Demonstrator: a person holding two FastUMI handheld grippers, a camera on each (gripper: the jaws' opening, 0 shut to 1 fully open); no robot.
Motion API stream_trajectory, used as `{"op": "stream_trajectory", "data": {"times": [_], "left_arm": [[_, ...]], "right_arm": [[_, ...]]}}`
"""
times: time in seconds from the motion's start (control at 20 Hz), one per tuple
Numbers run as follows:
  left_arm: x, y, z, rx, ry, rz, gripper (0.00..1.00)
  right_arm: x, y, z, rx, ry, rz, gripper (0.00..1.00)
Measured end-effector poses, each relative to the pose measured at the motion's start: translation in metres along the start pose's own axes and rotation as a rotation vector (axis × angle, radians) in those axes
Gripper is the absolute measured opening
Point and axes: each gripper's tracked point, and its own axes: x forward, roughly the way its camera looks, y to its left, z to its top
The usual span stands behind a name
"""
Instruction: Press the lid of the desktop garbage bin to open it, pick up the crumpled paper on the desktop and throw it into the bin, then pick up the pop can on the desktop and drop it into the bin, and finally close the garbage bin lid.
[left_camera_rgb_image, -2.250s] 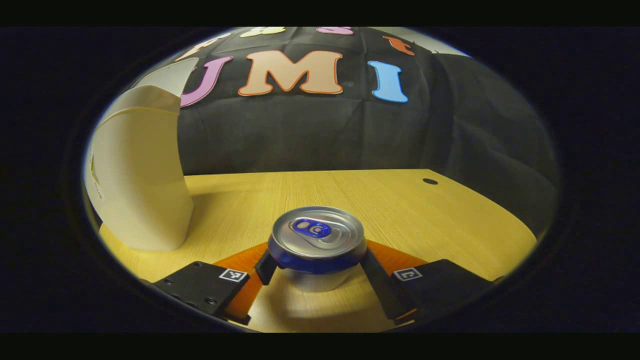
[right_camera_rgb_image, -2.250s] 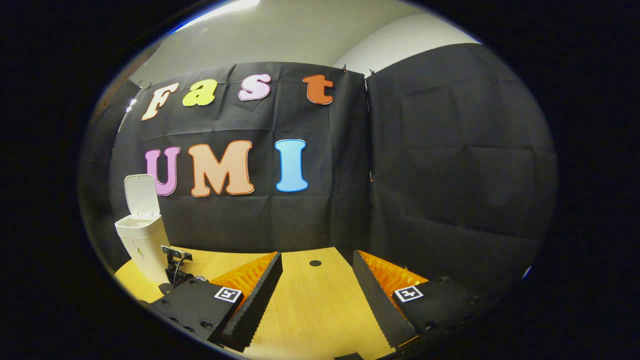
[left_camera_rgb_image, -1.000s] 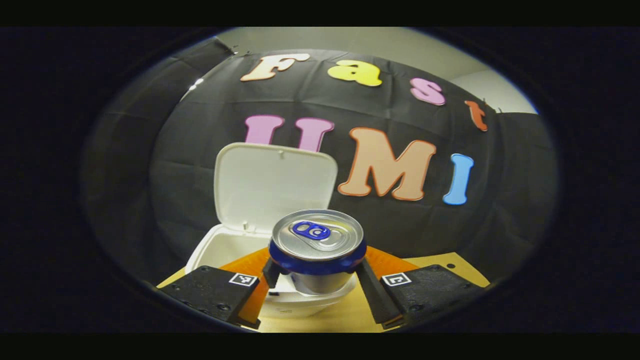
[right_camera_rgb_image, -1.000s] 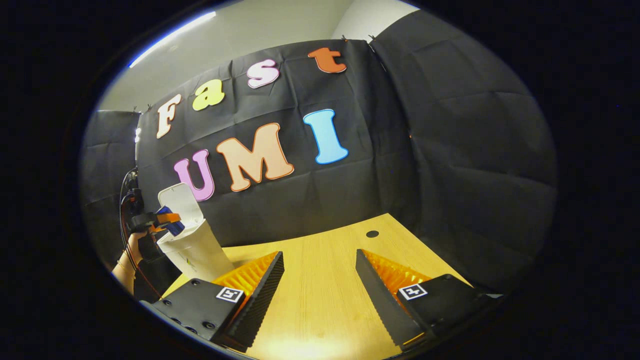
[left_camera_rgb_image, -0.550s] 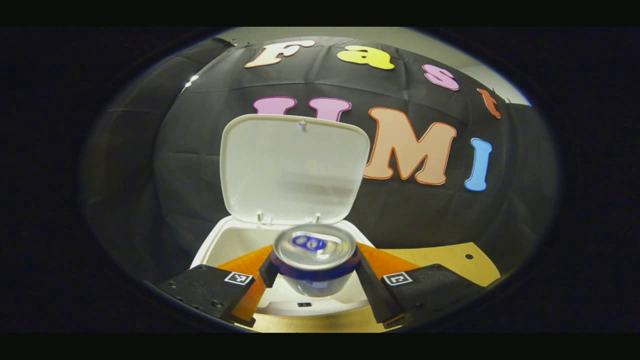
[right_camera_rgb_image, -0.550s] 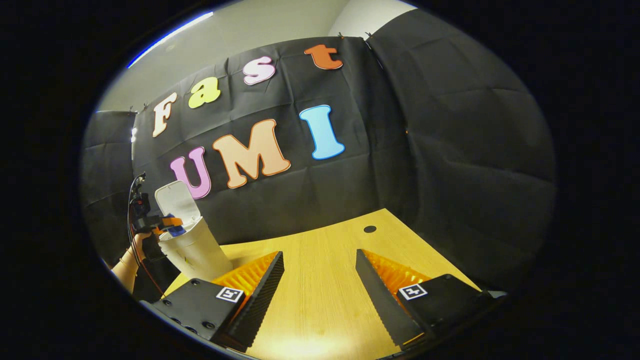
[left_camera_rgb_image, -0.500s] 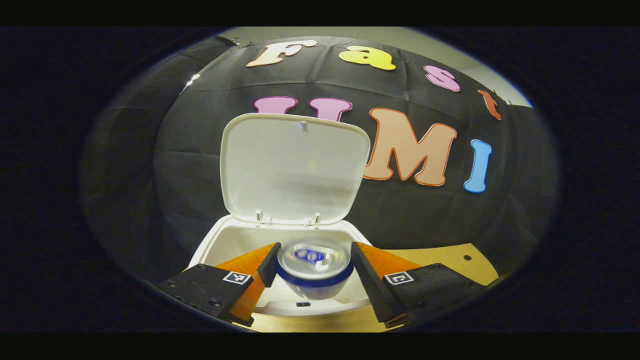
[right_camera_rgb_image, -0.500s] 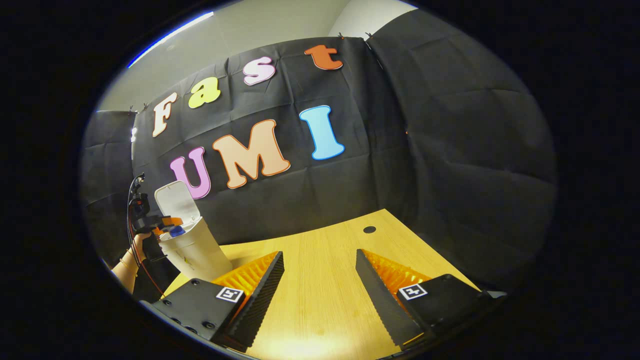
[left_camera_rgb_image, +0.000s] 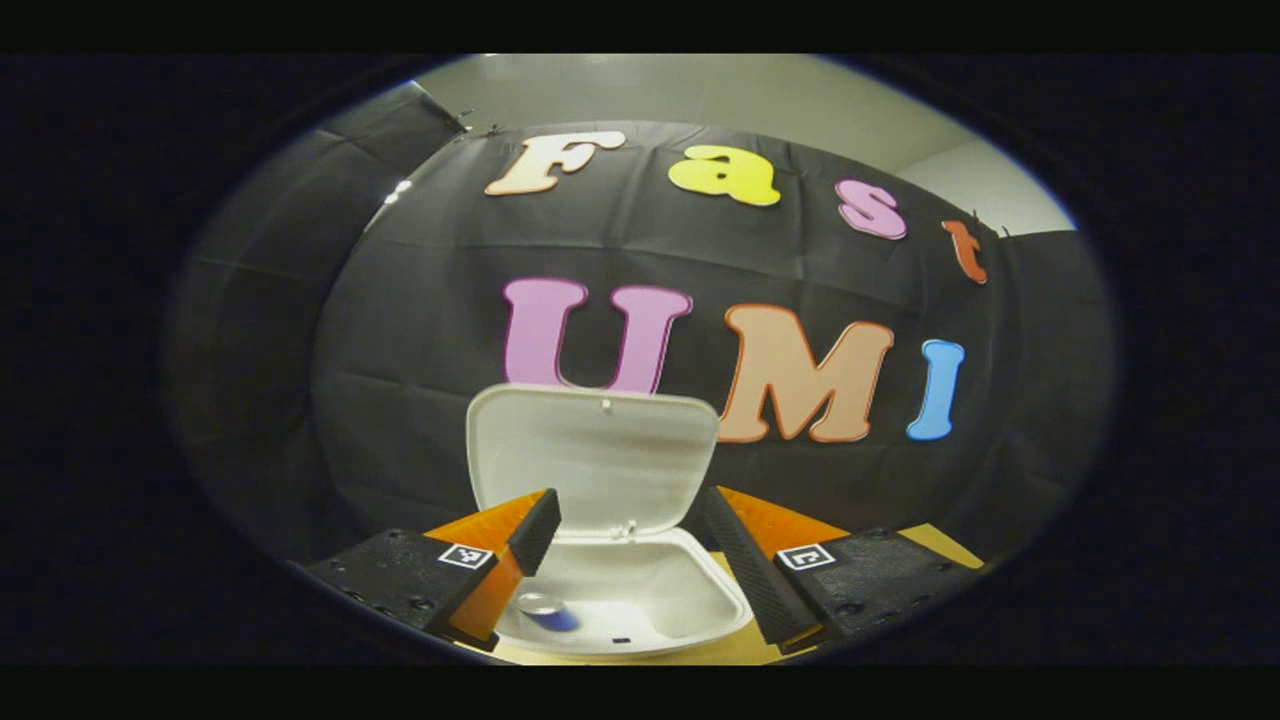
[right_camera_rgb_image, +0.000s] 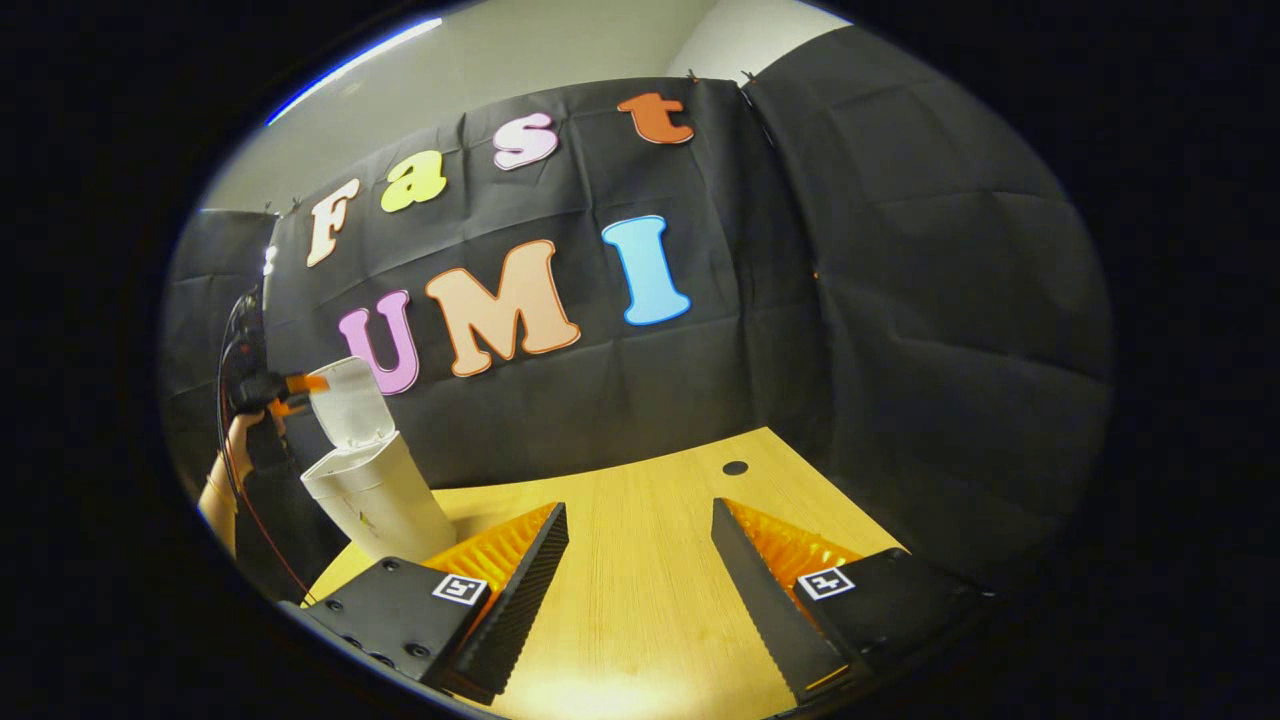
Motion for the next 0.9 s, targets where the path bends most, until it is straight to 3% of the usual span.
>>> {"op": "stream_trajectory", "data": {"times": [0.15, 0.2, 0.25, 0.3, 0.55, 0.7, 0.8, 0.9], "left_arm": [[0.026, 0.007, 0.044, 0.023, 0.0, 0.027, 0.86], [0.038, 0.012, 0.052, 0.035, 0.015, 0.042, 0.89], [0.049, 0.017, 0.058, 0.044, 0.035, 0.058, 0.86], [0.06, 0.019, 0.062, 0.045, 0.065, 0.067, 0.9], [0.103, 0.032, 0.038, 0.039, 0.275, 0.123, 0.87], [0.107, 0.042, 0.016, 0.062, 0.362, 0.15, 0.91], [0.102, 0.036, 0.007, 0.019, 0.382, 0.133, 0.91], [0.096, 0.037, 0.005, 0.047, 0.346, 0.137, 0.93]], "right_arm": [[0.001, 0.005, -0.003, -0.014, 0.007, 0.009, 0.96], [0.0, 0.006, -0.003, -0.017, 0.009, 0.011, 0.96], [-0.001, 0.006, -0.004, -0.02, 0.009, 0.009, 0.96], [-0.002, 0.005, -0.003, -0.022, 0.009, 0.003, 0.96], [-0.009, -0.002, -0.001, -0.012, 0.005, -0.021, 0.96], [-0.013, -0.01, 0.001, -0.012, -0.001, -0.042, 0.96], [-0.014, -0.016, 0.0, 0.003, 0.004, -0.055, 0.96], [-0.014, -0.018, 0.0, 0.016, 0.002, -0.059, 0.96]]}}
